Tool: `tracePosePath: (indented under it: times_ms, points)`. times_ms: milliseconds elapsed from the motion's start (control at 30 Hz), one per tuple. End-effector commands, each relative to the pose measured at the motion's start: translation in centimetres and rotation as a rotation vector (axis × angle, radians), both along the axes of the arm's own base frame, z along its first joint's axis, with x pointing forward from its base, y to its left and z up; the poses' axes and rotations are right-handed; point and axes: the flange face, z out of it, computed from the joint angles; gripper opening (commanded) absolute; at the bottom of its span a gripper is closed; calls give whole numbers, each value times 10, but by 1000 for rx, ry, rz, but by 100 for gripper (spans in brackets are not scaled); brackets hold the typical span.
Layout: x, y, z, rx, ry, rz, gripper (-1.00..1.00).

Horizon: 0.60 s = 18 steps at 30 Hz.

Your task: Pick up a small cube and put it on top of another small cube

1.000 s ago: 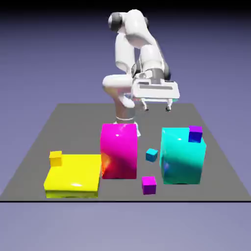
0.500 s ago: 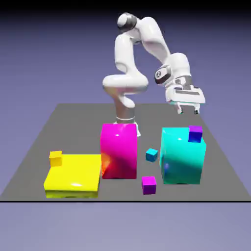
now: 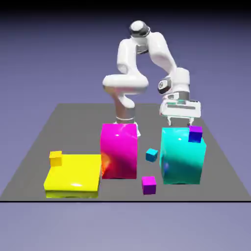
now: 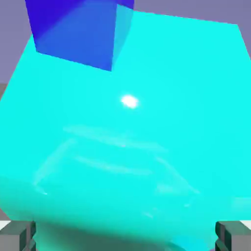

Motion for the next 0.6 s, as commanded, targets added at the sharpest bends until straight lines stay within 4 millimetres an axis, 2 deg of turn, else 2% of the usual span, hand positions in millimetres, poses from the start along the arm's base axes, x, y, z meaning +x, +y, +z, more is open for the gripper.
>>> tracePosePath:
  times_ms: [0, 200, 400, 500, 567]
  points:
    - [-2, -3, -7, 5, 5, -29, 0]
    - [-14, -29, -51, 31, 27, -211, 0]
    - [-22, -65, -92, 61, 33, -399, 0]
    - [-21, -83, -105, 102, 39, -499, 0]
    - [-20, -84, -106, 110, 40, -510, 0]
